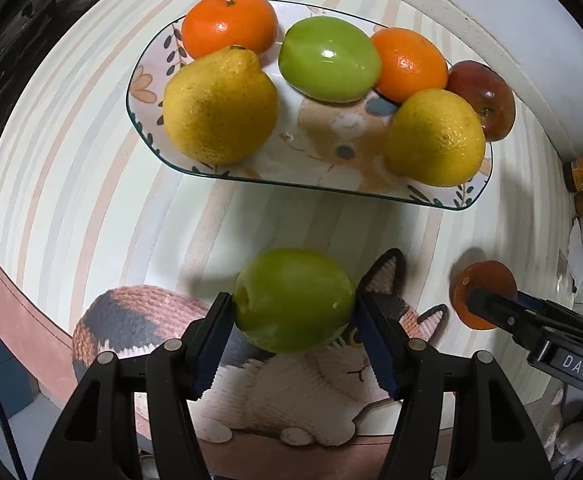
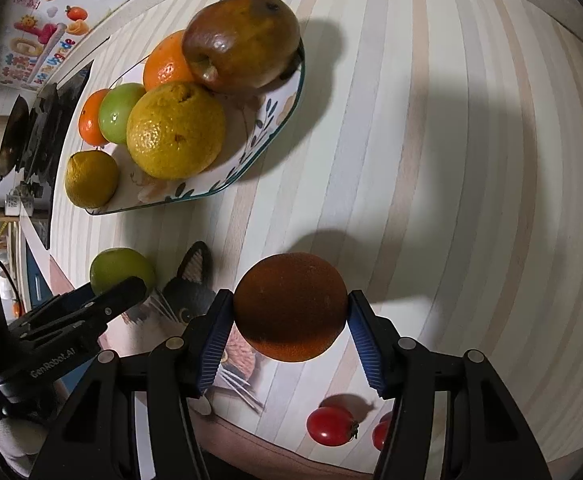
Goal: Organize fruits
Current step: 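Carry the green apple and orange to the plate and lower them onto it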
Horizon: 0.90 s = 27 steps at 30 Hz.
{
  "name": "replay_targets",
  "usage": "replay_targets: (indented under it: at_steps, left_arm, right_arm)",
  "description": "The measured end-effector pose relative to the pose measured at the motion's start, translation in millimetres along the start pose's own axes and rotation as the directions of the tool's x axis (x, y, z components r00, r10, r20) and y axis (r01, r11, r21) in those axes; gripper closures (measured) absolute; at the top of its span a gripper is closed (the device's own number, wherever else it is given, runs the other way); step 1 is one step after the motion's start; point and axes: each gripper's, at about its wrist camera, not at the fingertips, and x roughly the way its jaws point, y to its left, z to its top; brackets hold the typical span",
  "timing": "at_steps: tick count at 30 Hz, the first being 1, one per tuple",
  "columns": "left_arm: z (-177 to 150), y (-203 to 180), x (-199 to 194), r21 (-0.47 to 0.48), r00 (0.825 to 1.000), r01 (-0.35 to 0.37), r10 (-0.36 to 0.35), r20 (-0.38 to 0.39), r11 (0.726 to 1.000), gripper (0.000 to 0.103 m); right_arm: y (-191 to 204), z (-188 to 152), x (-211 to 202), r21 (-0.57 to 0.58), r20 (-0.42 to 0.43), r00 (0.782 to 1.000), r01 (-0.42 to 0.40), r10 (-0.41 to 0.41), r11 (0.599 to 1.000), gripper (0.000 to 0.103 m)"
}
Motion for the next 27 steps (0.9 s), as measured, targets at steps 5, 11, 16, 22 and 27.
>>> replay_targets:
  at_steps: [5,11,16,22,27]
  left_arm:
    - [-1.0,-3.9,-22.7,0.002,0.999,0.036,-0.036,0.028,0.999,0.043]
    - [28.9,-12.4,-83.9,0.054,0.99,0.087,-0.093,0.11,0.995,0.043]
    - [73.3,-26.1,-110.3,0.117,0.984,0.029,-0.05,0.173,0.993,0.043]
    - [141.7,-35.6,-92.8,0.173,0.987,-0.067,0.04,0.158,0.983,0.043]
    - [177.2,-43.0,-56.5,0.219,0.994,-0.092,0.077,0.077,0.971,0.043]
  right_arm:
    - [1.1,-0.4,-10.7,0.027,0.026,0.999,-0.023,0.023,0.999,0.043]
    - [7.7,29.3,-41.2,0.073,0.149,0.987,-0.069,0.057,0.995,0.043]
    - [18.4,58.0,-40.3,0.075,0.184,0.982,-0.047,0.033,0.996,0.043]
    - [17.2,62.8,-36.8,0.079,0.207,0.978,-0.025,0.008,0.997,0.043]
    - [9.1,57.9,-37.8,0.099,0.23,0.973,-0.045,0.022,0.994,0.043]
